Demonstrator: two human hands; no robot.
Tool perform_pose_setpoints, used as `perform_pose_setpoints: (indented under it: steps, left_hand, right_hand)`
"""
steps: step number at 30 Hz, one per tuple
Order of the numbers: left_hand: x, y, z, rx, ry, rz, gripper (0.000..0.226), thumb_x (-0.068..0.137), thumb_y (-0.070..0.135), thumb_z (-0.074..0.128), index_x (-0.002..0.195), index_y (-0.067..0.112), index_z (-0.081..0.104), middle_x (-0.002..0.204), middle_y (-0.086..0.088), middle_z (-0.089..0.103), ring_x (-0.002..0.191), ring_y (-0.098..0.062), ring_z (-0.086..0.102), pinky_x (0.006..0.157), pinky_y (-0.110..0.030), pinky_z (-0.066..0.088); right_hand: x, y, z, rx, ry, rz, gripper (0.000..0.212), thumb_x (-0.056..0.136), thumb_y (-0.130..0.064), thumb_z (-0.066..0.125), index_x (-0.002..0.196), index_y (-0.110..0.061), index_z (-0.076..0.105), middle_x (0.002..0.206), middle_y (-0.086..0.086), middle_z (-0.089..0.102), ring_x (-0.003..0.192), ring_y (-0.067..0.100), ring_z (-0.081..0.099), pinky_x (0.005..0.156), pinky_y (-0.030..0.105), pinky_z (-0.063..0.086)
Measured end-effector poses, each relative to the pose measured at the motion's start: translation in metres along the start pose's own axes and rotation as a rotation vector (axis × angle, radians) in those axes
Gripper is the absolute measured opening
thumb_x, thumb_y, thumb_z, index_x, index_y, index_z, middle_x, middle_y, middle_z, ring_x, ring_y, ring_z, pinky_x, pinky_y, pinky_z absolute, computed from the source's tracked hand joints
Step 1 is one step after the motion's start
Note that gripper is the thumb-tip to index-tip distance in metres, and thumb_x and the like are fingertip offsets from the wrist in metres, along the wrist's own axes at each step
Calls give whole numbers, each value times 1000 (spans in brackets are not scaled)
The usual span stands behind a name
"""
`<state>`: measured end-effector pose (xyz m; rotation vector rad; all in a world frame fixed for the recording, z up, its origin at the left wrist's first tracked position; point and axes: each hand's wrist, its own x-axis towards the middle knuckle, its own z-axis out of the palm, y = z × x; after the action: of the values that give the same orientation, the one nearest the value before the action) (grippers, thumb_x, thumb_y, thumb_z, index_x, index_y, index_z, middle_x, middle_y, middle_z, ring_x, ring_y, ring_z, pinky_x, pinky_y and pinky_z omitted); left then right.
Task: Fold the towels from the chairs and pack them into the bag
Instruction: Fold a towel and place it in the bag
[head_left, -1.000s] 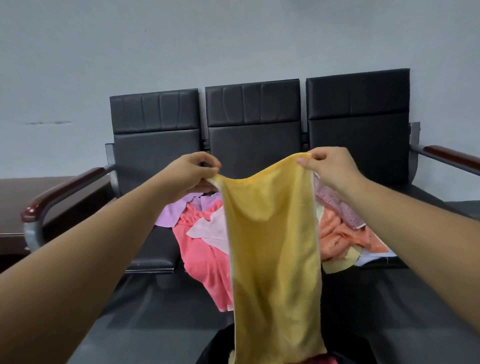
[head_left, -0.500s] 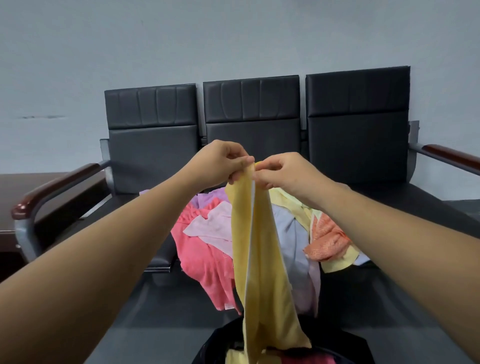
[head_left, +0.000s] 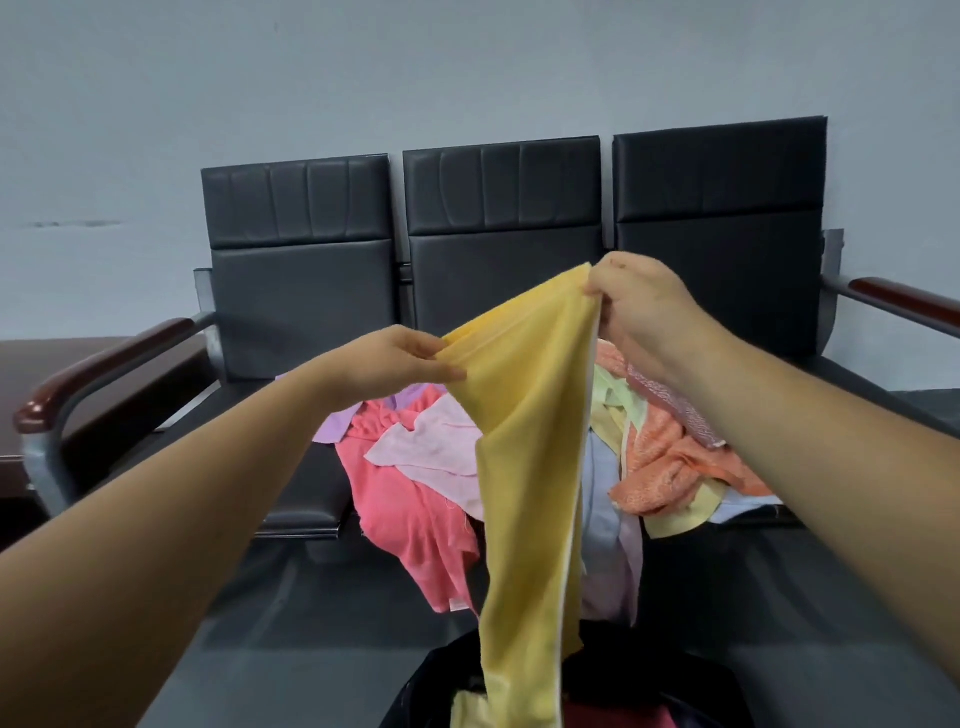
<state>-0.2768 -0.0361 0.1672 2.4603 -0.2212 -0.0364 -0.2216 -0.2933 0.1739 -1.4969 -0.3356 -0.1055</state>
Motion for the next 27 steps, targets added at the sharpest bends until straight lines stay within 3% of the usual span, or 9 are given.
perform_pose_setpoints:
  steps: [2, 4, 7, 10, 13, 15, 19, 24, 27]
  left_hand:
    - [1, -3, -4, -115, 94, 61, 20, 92, 35, 72, 100, 17, 78, 103, -7, 77, 103, -28, 71, 99, -38, 55]
    - [3, -2, -6, -304, 154, 102, 18, 93, 21, 71, 102, 5, 74, 99, -12, 77, 98, -27, 74, 92, -32, 59]
    - [8, 10, -14, -524, 217, 166, 14, 97, 9, 62, 107, 8, 73, 97, -10, 76, 86, -19, 75, 82, -32, 62]
    - [10, 25, -27, -810, 224, 236, 22, 99, 4, 55, 116, 11, 68, 97, -8, 70, 74, -14, 70, 72, -30, 60]
    - [12, 24, -28, -307, 232, 102, 18, 100, 15, 61, 112, 2, 66, 95, -9, 71, 73, -10, 70, 81, -34, 62]
    - [14, 16, -21, -204, 220, 16, 15, 97, 17, 66, 102, 3, 67, 92, -12, 73, 76, -15, 73, 87, -37, 62]
    - [15, 12, -6, -538, 286, 73, 9, 97, 13, 66, 89, 9, 66, 86, -12, 69, 80, -22, 69, 87, -39, 60]
    - [21, 15, 3, -686, 442, 82, 12, 96, 12, 62, 85, 10, 67, 78, -8, 61, 72, -21, 59, 79, -37, 52]
    - [20, 10, 8, -984, 331, 131, 25, 97, 28, 61, 108, 7, 70, 90, -10, 71, 80, -23, 69, 82, -39, 54]
  right_hand:
    - [2, 9, -9, -221, 53, 6, 19, 78, -13, 59, 65, -17, 46, 72, 6, 42, 76, 26, 42, 72, 45, 40]
    - [5, 18, -16, -258, 83, 49, 16, 86, -7, 68, 74, -11, 57, 83, 12, 59, 80, 28, 60, 77, 42, 57]
    - [11, 9, -21, -31, 60, 34, 13, 87, 4, 71, 95, -6, 67, 99, 17, 72, 89, 28, 72, 77, 37, 61]
    - [19, -15, -29, 331, -97, 47, 22, 90, 3, 65, 112, 0, 69, 107, 18, 74, 96, 26, 73, 84, 36, 61]
    - [16, -12, -33, 73, -190, 140, 20, 85, 0, 69, 106, 0, 72, 98, 14, 77, 90, 25, 73, 78, 33, 60]
    - [12, -1, -33, -128, -137, 125, 11, 86, 1, 72, 97, -2, 74, 90, 11, 77, 81, 21, 70, 76, 32, 55]
    - [4, 4, -32, 99, -200, 40, 11, 93, -8, 67, 103, -8, 73, 102, 12, 73, 88, 21, 69, 83, 36, 57]
    - [3, 1, -16, 272, -179, 60, 11, 96, -8, 64, 107, -9, 67, 95, 11, 71, 84, 24, 69, 83, 46, 58]
    - [5, -10, -7, 435, -60, 85, 23, 97, -7, 62, 119, -2, 63, 101, 17, 72, 91, 28, 72, 82, 44, 62]
